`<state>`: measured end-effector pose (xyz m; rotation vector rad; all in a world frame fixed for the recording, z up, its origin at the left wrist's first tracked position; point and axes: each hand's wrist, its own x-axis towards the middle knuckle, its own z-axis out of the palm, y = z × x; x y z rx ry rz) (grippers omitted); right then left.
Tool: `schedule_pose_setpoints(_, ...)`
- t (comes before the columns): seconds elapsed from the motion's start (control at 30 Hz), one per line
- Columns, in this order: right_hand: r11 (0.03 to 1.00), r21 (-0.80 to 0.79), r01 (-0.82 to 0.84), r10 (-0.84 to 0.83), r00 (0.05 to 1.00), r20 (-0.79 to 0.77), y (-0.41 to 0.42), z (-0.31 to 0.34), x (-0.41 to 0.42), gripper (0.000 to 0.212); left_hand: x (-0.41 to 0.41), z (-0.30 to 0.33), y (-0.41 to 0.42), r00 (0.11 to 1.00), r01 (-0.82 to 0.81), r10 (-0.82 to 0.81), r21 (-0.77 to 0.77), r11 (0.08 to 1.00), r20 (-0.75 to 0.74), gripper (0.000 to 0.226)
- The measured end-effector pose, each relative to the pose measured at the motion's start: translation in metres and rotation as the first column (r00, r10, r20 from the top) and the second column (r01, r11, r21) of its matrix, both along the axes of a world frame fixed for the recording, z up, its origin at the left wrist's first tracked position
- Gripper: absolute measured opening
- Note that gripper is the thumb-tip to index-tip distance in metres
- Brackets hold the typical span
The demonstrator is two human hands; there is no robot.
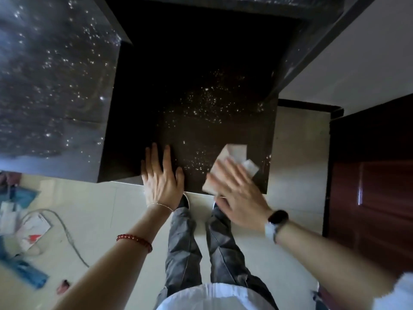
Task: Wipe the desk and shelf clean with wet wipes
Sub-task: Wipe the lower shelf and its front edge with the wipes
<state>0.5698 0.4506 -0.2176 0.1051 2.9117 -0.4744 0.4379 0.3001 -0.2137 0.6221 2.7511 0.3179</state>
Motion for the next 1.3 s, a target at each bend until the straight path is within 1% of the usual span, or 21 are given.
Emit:
schedule_pose_setpoints(0.03, 0.991, 0.008, -0.131, 0.131, 0.991, 0.035, -0.010, 0.003, 0.020, 0.051, 0.000, 0.000, -0.001, 1.000, 0.003, -0.003, -0.010, 1.000, 0.003, 0.067)
schedule_pose_setpoints(0.07, 0.976, 0.011, -0.217, 0.216, 0.974, 0.066, -0.010, 0.003, 0.031, 0.048, 0.001, -0.001, -0.003, 1.000, 0.009, -0.009, -0.020, 1.000, 0.001, 0.067)
schedule_pose_setpoints(0.1, 0.960, 0.012, -0.278, 0.277, 0.959, 0.065, -0.001, 0.001, 0.031, 0.045, 0.001, -0.003, -0.003, 1.000, 0.011, -0.011, -0.025, 1.000, -0.004, 0.067)
schedule_pose_setpoints(0.17, 0.938, 0.017, -0.347, 0.347, 0.937, 0.038, 0.019, -0.003, 0.013, 0.042, 0.001, -0.007, -0.004, 1.000, 0.009, -0.010, -0.031, 0.999, -0.023, 0.066)
schedule_pose_setpoints(0.2, 0.944, -0.025, -0.329, 0.329, 0.944, 0.019, 0.027, -0.003, 0.000, 0.043, 0.001, -0.009, -0.004, 0.999, 0.010, -0.011, -0.036, 0.999, -0.030, 0.065)
schedule_pose_setpoints(0.27, 0.982, -0.114, -0.151, 0.151, 0.989, -0.007, 0.044, -0.005, -0.025, 0.046, 0.001, -0.013, -0.005, 0.999, 0.002, -0.003, -0.038, 0.999, -0.039, 0.065)
schedule_pose_setpoints(0.3, 0.993, -0.108, -0.040, 0.042, 0.999, 0.013, 0.053, -0.007, -0.039, 0.049, 0.001, -0.015, -0.006, 0.999, -0.003, 0.001, -0.040, 0.999, -0.039, 0.065)
schedule_pose_setpoints(0.37, 0.987, -0.009, 0.160, -0.159, 0.986, 0.039, 0.067, -0.010, -0.060, 0.054, 0.002, -0.016, -0.007, 0.999, 0.001, -0.003, -0.045, 0.999, -0.036, 0.066)
schedule_pose_setpoints(0.43, 0.952, 0.012, 0.305, -0.305, 0.952, 0.015, 0.062, -0.010, -0.062, 0.056, 0.002, -0.016, -0.008, 0.999, 0.004, -0.006, -0.052, 0.999, -0.041, 0.066)
schedule_pose_setpoints(0.5, 0.912, -0.004, 0.411, -0.411, 0.912, 0.003, 0.040, -0.006, -0.039, 0.054, 0.002, -0.016, -0.007, 0.999, 0.008, -0.010, -0.060, 0.998, -0.040, 0.066)
schedule_pose_setpoints(0.6, 0.896, -0.003, 0.443, -0.443, 0.896, 0.021, -0.001, 0.003, 0.017, 0.052, 0.002, -0.018, -0.007, 0.999, 0.006, -0.010, -0.065, 0.998, -0.048, 0.064)
schedule_pose_setpoints(0.67, 0.888, -0.009, 0.459, -0.458, 0.887, 0.064, -0.007, 0.005, 0.028, 0.052, 0.002, -0.020, -0.007, 0.998, 0.008, -0.013, -0.079, 0.997, -0.060, 0.063)
schedule_pose_setpoints(0.8, 0.795, -0.033, 0.605, -0.603, 0.795, 0.063, 0.025, 0.000, -0.026, 0.053, 0.001, -0.024, -0.008, 0.996, 0.011, -0.018, -0.085, 0.996, -0.085, 0.062)
schedule_pose_setpoints(0.87, 0.743, -0.050, 0.667, -0.665, 0.745, 0.058, 0.032, -0.004, -0.037, 0.053, 0.001, -0.024, -0.008, 0.997, 0.008, -0.014, -0.078, 0.997, -0.080, 0.062)
schedule_pose_setpoints(0.93, 0.761, -0.068, 0.645, -0.645, 0.764, 0.028, 0.012, -0.001, -0.017, 0.051, 0.002, -0.023, -0.008, 0.997, 0.010, -0.016, -0.075, 0.997, -0.074, 0.062)
schedule_pose_setpoints(1.0, 0.837, -0.073, 0.542, -0.541, 0.840, 0.039, -0.020, 0.006, 0.016, 0.051, 0.001, -0.022, -0.008, 0.997, 0.013, -0.019, -0.080, 0.997, -0.081, 0.062)
schedule_pose_setpoints(1.03, 0.869, -0.072, 0.490, -0.485, 0.872, 0.070, -0.030, 0.008, 0.028, 0.051, 0.001, -0.022, -0.007, 0.996, 0.013, -0.020, -0.082, 0.997, -0.084, 0.062)
schedule_pose_setpoints(1.1, 0.897, -0.087, 0.433, -0.424, 0.900, 0.099, -0.026, 0.006, 0.027, 0.052, 0.001, -0.022, -0.008, 0.995, 0.014, -0.021, -0.080, 0.997, -0.094, 0.061)
schedule_pose_setpoints(1.13, 0.898, -0.095, 0.430, -0.423, 0.902, 0.084, -0.017, 0.005, 0.013, 0.052, 0.001, -0.023, -0.008, 0.994, 0.016, -0.024, -0.080, 0.997, -0.103, 0.061)
schedule_pose_setpoints(1.2, 0.869, -0.138, 0.475, -0.476, 0.879, 0.022, 0.006, 0.004, -0.024, 0.049, 0.000, -0.024, -0.008, 0.993, 0.018, -0.027, -0.077, 0.997, -0.113, 0.061)
schedule_pose_setpoints(1.3, 0.732, -0.228, 0.642, -0.663, 0.748, -0.022, 0.039, 0.002, -0.071, 0.035, 0.001, -0.025, -0.009, 0.993, 0.016, -0.025, -0.078, 0.997, -0.118, 0.060)
